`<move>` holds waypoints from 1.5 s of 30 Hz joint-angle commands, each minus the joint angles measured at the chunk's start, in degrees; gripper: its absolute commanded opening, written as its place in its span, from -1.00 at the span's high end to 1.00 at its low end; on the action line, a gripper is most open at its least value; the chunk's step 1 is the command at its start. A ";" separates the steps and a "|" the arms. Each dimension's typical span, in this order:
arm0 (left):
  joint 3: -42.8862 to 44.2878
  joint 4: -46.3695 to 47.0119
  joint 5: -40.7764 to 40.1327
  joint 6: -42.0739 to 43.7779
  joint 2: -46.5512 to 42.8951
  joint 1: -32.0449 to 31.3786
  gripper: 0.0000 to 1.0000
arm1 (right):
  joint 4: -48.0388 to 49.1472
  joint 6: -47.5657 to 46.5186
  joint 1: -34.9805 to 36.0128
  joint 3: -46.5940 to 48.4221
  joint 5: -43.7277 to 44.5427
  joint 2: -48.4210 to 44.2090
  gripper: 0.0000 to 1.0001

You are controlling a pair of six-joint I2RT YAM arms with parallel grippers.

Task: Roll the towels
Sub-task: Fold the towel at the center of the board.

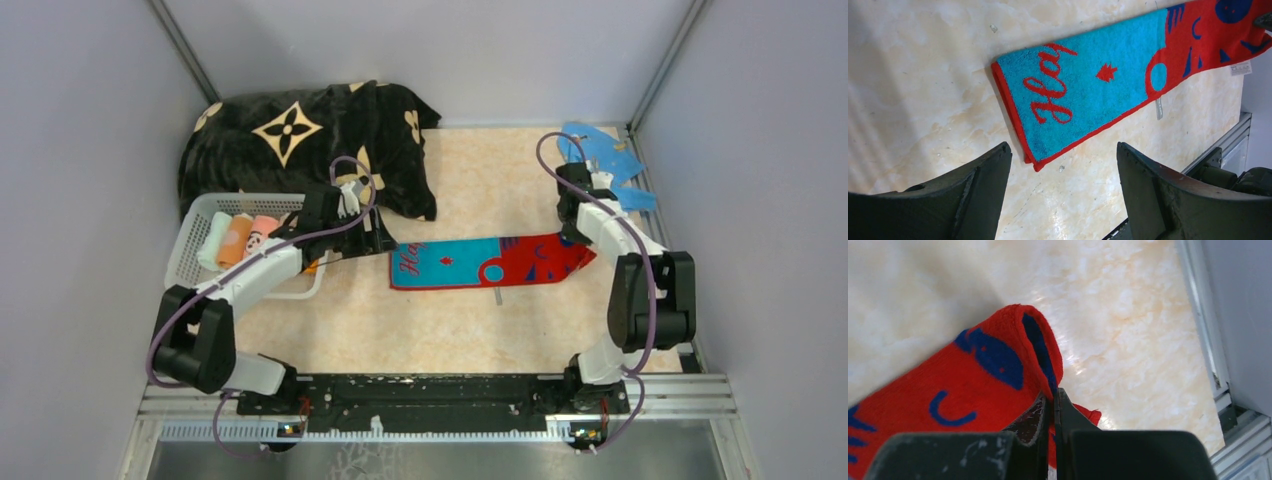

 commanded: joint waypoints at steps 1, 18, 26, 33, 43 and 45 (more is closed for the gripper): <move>1.00 -0.33 -2.27 -0.42 0.98 -0.98 -0.64 | -2.14 -1.64 5.58 4.30 -6.25 -2.46 1.00; -2.34 3.02 -5.49 -3.01 5.12 -2.90 -0.34 | -2.99 8.85 30.57 16.80 -24.33 6.65 1.00; -3.93 6.12 -6.35 -4.49 8.03 -4.31 -0.11 | -3.96 12.80 37.00 22.49 -25.19 12.46 1.00; -4.43 8.35 -6.18 -5.40 11.16 -5.54 0.08 | -3.00 15.24 39.79 24.39 -26.77 14.81 1.00; -5.97 9.18 -6.91 -5.67 12.00 -5.88 0.22 | 0.05 20.59 40.27 26.27 -28.77 18.08 1.00; -6.14 9.24 -6.89 -5.71 12.31 -5.86 0.24 | 1.16 21.40 40.47 26.30 -29.29 18.72 1.00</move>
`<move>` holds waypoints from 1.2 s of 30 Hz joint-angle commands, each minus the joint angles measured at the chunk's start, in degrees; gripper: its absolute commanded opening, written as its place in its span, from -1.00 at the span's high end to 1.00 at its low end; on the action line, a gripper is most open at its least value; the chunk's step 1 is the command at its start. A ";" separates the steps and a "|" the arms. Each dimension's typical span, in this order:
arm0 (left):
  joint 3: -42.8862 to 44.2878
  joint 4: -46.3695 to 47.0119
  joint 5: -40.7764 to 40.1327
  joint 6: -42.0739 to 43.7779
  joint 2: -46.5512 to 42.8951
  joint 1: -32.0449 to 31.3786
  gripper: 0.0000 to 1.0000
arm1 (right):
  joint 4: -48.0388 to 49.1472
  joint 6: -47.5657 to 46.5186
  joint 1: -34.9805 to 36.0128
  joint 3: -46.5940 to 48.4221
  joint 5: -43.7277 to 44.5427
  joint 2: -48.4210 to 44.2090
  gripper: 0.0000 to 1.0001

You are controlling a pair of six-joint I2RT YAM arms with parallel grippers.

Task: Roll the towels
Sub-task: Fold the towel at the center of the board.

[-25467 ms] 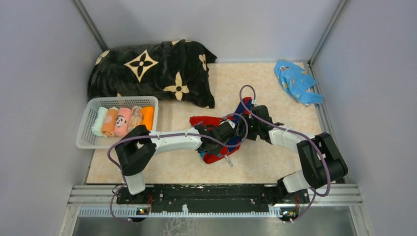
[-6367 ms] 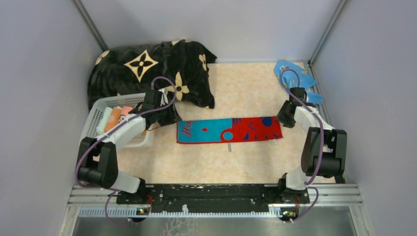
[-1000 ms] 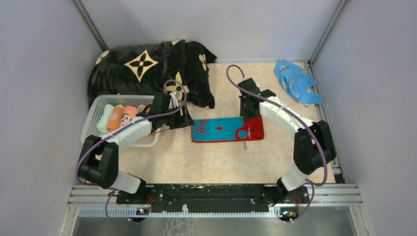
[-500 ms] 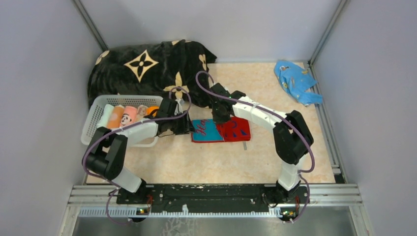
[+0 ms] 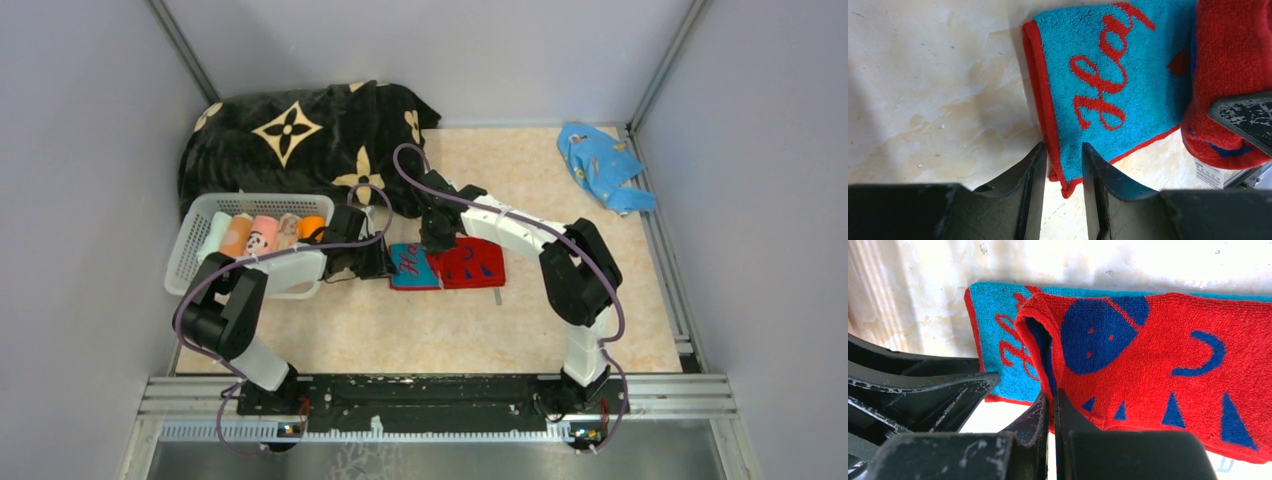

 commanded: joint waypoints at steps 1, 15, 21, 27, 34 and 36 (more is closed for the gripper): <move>-0.95 1.84 -0.48 -0.33 1.07 -0.26 0.25 | 3.95 3.44 1.09 3.11 -1.95 0.98 1.00; -1.71 2.55 -0.53 -0.55 1.44 -0.44 0.35 | 9.01 6.07 1.47 3.15 -4.34 4.00 1.00; -1.88 1.70 -1.57 -0.66 0.54 -0.46 0.26 | 10.49 5.45 1.45 2.82 -7.51 5.62 0.78; -2.74 -0.05 -3.86 -0.95 -2.61 -0.44 0.06 | 12.52 1.54 1.37 2.74 -10.38 1.32 0.35; -2.79 -3.09 -5.99 -1.66 -7.84 -0.44 -0.14 | 14.91 -3.37 -2.16 -4.50 -11.82 -8.31 0.10; -2.41 -4.17 -6.46 -1.66 -9.56 -0.64 -0.18 | 17.34 -4.80 -4.78 -9.26 -13.13 -12.10 0.08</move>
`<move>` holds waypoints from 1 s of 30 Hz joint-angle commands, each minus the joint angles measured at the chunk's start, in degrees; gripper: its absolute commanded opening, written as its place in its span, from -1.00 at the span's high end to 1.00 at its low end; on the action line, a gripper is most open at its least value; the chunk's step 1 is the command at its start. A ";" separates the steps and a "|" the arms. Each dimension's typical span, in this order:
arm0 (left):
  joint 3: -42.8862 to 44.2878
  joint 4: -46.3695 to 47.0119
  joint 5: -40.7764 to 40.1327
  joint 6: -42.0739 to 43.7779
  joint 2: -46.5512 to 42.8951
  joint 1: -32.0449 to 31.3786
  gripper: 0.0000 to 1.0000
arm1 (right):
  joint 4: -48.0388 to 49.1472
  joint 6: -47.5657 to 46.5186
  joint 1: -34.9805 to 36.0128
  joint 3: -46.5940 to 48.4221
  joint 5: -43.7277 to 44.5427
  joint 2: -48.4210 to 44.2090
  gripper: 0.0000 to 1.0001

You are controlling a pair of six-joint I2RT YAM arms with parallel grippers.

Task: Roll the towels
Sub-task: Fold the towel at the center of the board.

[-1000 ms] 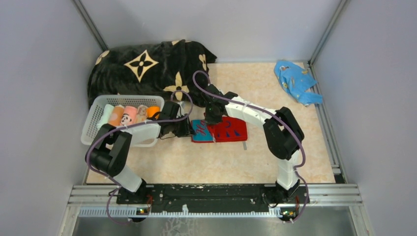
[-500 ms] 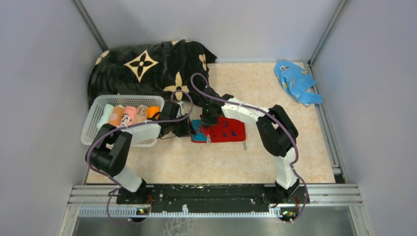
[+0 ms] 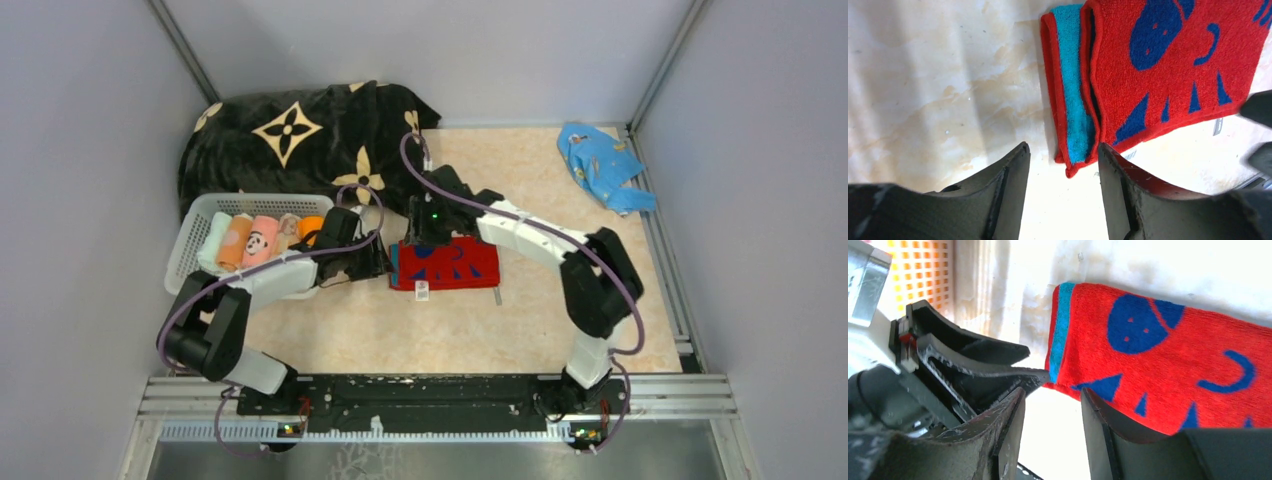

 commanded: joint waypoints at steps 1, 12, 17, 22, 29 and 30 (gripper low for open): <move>0.50 -3.23 -2.46 -0.27 -4.79 -0.74 -0.19 | 6.59 -4.59 -5.49 -8.22 -3.06 -11.64 0.07; 5.24 0.00 2.26 -2.48 -1.84 -1.81 -0.07 | 16.44 -10.06 -16.15 -28.49 -5.86 -27.83 -0.12; 7.79 0.68 2.90 -2.25 3.10 -1.74 0.12 | 17.55 -12.09 -17.28 -32.82 -3.90 -32.13 -0.21; 9.26 1.24 3.58 -2.65 6.83 -1.73 0.16 | 17.69 -13.35 -18.08 -35.01 -2.13 -34.75 -0.28; 9.72 1.45 4.35 -2.87 10.16 -1.71 0.20 | 17.64 -14.29 -18.81 -36.38 -0.40 -36.51 -0.32; 9.68 1.60 4.60 -2.93 10.30 -1.73 0.24 | 17.64 -14.37 -18.83 -36.39 -0.30 -36.60 -0.33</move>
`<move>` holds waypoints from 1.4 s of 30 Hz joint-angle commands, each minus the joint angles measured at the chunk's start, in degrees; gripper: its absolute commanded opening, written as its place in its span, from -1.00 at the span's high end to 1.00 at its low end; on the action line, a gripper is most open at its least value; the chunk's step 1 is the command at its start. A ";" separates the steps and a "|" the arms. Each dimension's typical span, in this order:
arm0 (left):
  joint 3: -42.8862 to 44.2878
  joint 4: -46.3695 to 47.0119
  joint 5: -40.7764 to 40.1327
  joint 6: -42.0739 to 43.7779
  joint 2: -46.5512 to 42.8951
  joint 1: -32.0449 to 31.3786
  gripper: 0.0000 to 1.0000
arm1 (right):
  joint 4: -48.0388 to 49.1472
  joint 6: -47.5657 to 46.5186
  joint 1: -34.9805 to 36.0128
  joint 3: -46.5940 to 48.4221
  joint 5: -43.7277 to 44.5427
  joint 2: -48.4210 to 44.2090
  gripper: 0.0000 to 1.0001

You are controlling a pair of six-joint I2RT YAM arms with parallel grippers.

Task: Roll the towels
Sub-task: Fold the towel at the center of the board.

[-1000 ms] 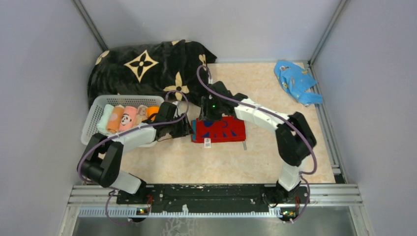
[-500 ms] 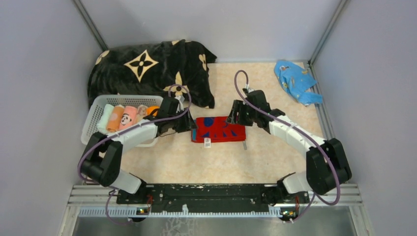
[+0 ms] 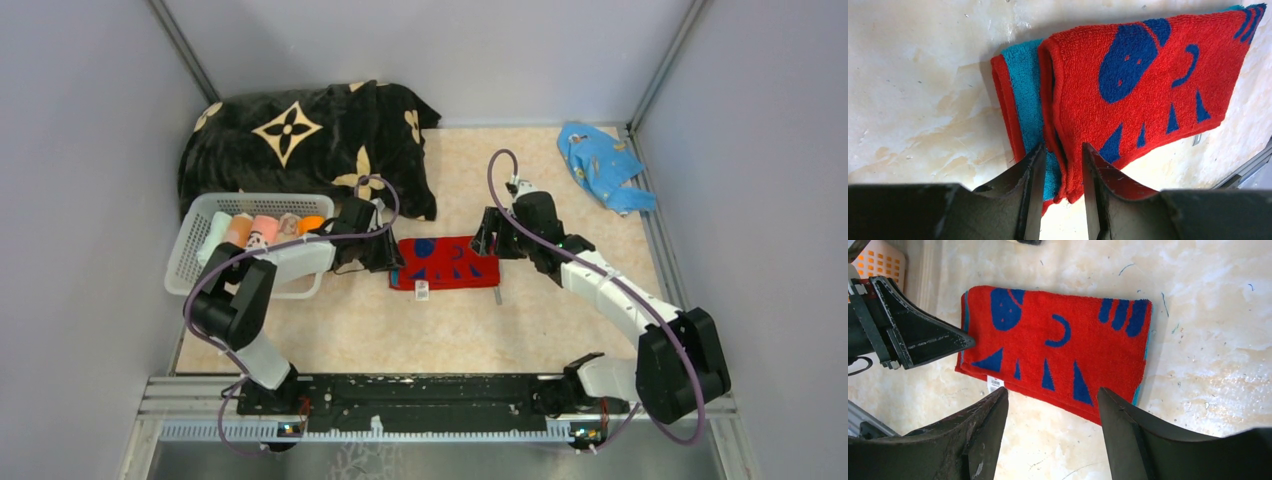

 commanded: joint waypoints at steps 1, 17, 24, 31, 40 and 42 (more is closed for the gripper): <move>1.45 1.47 1.65 -0.65 1.10 -0.14 0.27 | 2.55 -1.63 -0.63 -0.06 1.73 -2.33 -0.33; 2.24 -2.80 -0.16 -1.03 -6.30 -0.21 1.00 | 2.08 -2.07 -0.81 -0.75 2.82 -2.23 -0.33; 1.05 -5.54 -2.63 -0.68 -7.42 -0.21 1.00 | 3.27 -1.60 -0.81 -0.86 1.05 -0.31 -0.33; -1.67 -5.46 -6.69 -0.99 -6.30 -0.21 1.00 | 4.58 -1.56 -0.81 -1.85 0.33 1.01 -0.33; -2.65 -5.01 -9.47 -0.20 -2.02 -0.21 0.86 | 8.50 -0.14 -1.09 -2.78 -4.58 4.41 -0.33; -2.74 -5.97 -10.79 -0.05 -3.08 -0.24 0.72 | 9.41 0.41 -1.36 -2.91 -6.99 4.64 -0.33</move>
